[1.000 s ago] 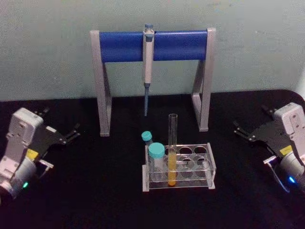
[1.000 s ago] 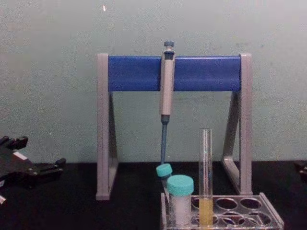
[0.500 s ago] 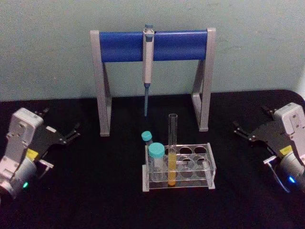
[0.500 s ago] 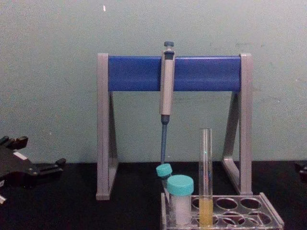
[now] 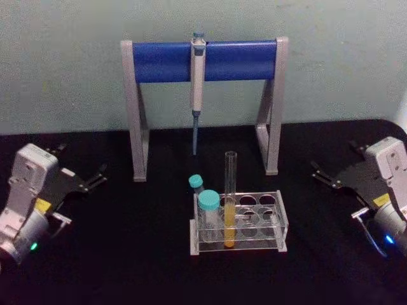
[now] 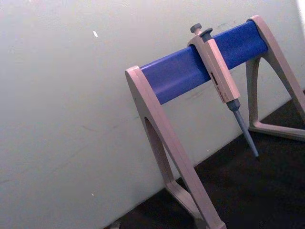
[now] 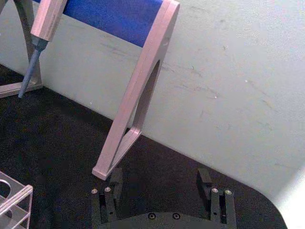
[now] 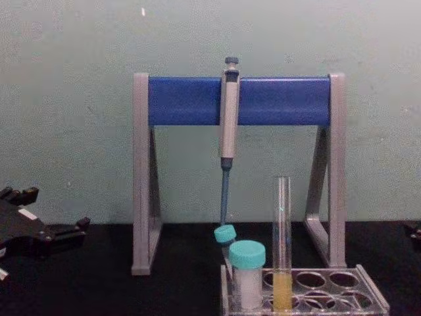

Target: Pick up the test tube from the test tube rack, shake it, then place it back into the test tube rack.

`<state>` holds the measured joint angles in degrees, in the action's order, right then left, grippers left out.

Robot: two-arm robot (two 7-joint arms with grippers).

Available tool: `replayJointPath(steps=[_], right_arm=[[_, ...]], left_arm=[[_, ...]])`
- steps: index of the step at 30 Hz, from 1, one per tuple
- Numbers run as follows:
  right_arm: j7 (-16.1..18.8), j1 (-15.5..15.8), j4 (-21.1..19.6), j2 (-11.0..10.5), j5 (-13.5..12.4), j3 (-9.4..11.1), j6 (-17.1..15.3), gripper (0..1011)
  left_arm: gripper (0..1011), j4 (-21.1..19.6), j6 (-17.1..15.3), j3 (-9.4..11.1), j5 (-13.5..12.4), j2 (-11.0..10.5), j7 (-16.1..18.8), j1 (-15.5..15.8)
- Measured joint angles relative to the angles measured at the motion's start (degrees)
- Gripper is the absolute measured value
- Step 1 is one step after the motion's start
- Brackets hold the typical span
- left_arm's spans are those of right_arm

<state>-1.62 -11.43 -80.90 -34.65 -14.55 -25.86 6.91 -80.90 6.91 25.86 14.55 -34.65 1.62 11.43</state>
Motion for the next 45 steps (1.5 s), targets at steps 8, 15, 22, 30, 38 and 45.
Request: replayJointPath(steps=[8,15,22,30,38,45], right_arm=[[0.0,0.0,0.0,0.0,0.0,0.0,0.0,1000],[0.02,0.02,-0.01,0.01,0.02,0.03,-0.01,1000],[2.05,2.64,-3.47,-0.2,-1.0,1.42,-0.58,1000],[6.27,5.94,-8.63,-0.7,-4.71,2.89,-1.63,1000],[11.33,8.27,-12.61,0.02,-9.46,3.58,-3.23,1000],[17.52,9.0,-14.57,1.73,-14.66,3.35,-6.08,1000]], left_arm=[[1001,0.0,0.0,0.0,0.0,0.0,0.0,0.0],[1001,0.0,0.0,0.0,0.0,0.0,0.0,0.0],[1001,0.0,0.0,0.0,0.0,0.0,0.0,0.0],[1001,0.0,0.0,0.0,0.0,0.0,0.0,0.0],[1001,0.0,0.0,0.0,0.0,0.0,0.0,0.0],[1001,0.0,0.0,0.0,0.0,0.0,0.0,0.0]])
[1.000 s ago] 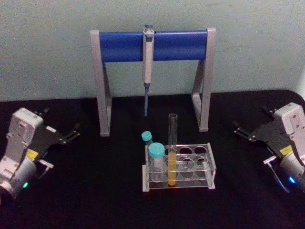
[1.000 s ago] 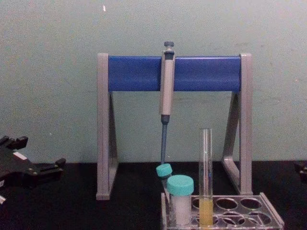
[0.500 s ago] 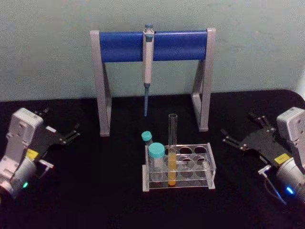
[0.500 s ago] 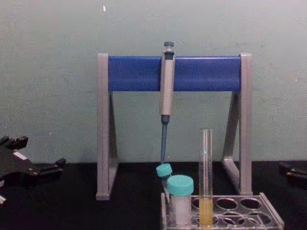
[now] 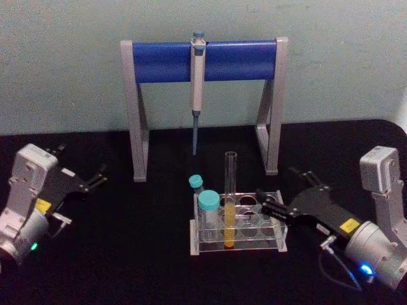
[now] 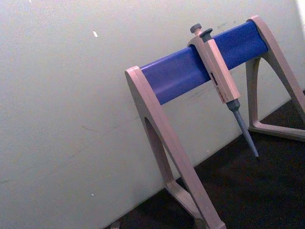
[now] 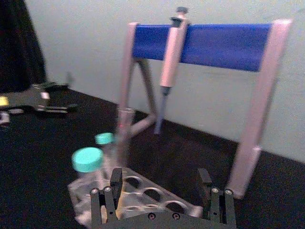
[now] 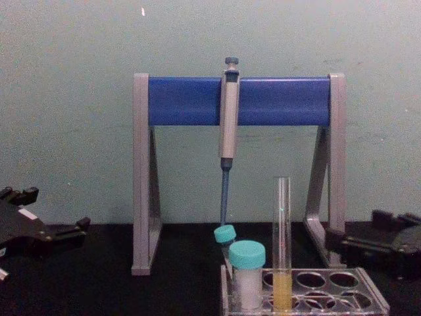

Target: Pick up the test tube from the test tube rack, shake it, then place it back into the test tube rack.

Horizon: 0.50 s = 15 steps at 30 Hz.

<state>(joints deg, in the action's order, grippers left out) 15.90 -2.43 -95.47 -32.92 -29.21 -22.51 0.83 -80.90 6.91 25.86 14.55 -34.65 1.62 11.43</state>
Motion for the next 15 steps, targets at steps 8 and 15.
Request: replayJointPath(steps=[8,15], right_arm=[[5.25,-0.79,-0.58,1.87,-3.14,-0.92,-3.94,1000],[6.93,-2.47,0.28,3.35,-3.24,-1.59,-6.15,1000]], left_arm=[[1001,0.0,0.0,0.0,0.0,0.0,0.0,0.0],[1001,0.0,0.0,0.0,0.0,0.0,0.0,0.0]])
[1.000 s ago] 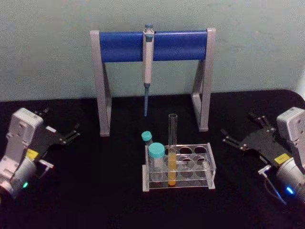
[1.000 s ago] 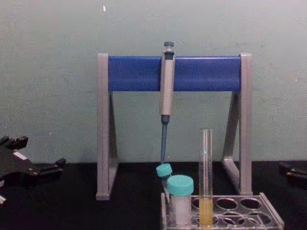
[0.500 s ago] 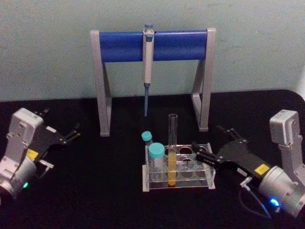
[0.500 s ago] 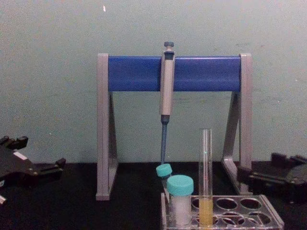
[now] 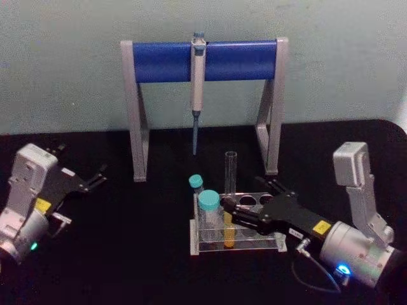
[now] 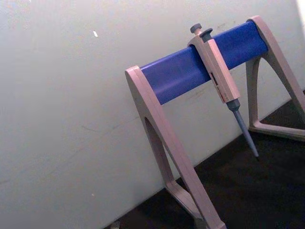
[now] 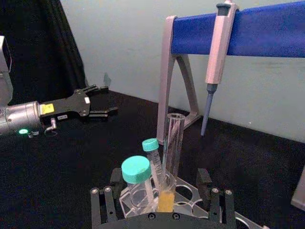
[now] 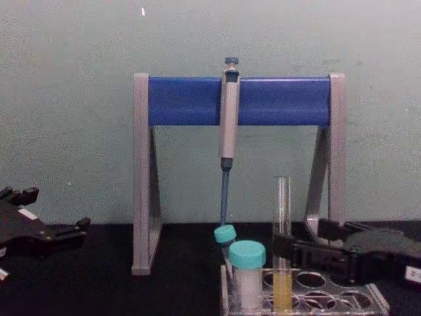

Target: Pick up the test tube from the test tube rack, shake it, then place it back into the test tube rack.

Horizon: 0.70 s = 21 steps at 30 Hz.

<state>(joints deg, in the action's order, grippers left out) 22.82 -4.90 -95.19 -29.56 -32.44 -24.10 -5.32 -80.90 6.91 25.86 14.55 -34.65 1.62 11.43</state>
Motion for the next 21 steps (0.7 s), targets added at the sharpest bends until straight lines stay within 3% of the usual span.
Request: replayJointPath(steps=[13,21], right_arm=[[0.69,-4.96,4.93,2.99,1.91,-1.34,-2.03,1000],[1.09,-6.26,6.44,3.85,2.79,-1.51,-1.91,1000]], left_arm=[[1001,0.0,0.0,0.0,0.0,0.0,0.0,0.0],[1001,0.0,0.0,0.0,0.0,0.0,0.0,0.0]])
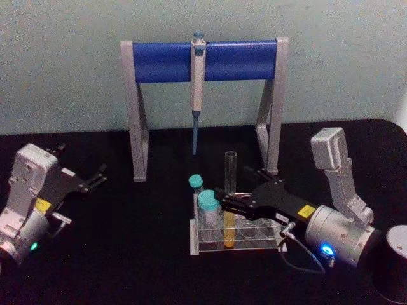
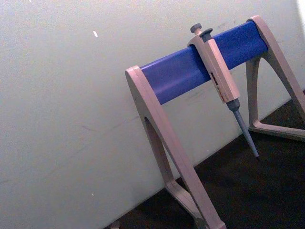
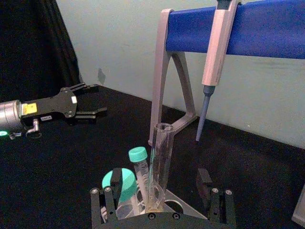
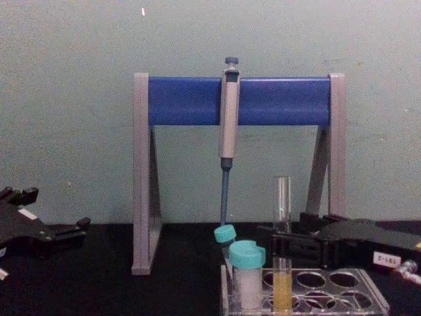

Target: Pick up the test tube from the test tube rack, shake it, then place it back into the test tube rack.

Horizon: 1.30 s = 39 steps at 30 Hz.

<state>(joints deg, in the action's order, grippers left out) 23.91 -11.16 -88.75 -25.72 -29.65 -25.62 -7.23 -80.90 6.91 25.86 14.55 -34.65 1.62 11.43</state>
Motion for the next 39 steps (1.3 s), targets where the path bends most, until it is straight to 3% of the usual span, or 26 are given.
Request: replayJointPath(steps=[22,34,39], right_arm=[[0.23,-0.81,0.97,0.73,0.76,0.05,0.38,997],[0.2,-0.75,0.95,0.68,0.66,0.08,0.38,703],[0.2,-0.72,0.92,0.68,0.63,0.08,0.38,518]], left_arm=[[1002,0.0,0.0,0.0,0.0,0.0,0.0,0.0],[1002,0.0,0.0,0.0,0.0,0.0,0.0,0.0],[1001,0.0,0.0,0.0,0.0,0.0,0.0,0.0]])
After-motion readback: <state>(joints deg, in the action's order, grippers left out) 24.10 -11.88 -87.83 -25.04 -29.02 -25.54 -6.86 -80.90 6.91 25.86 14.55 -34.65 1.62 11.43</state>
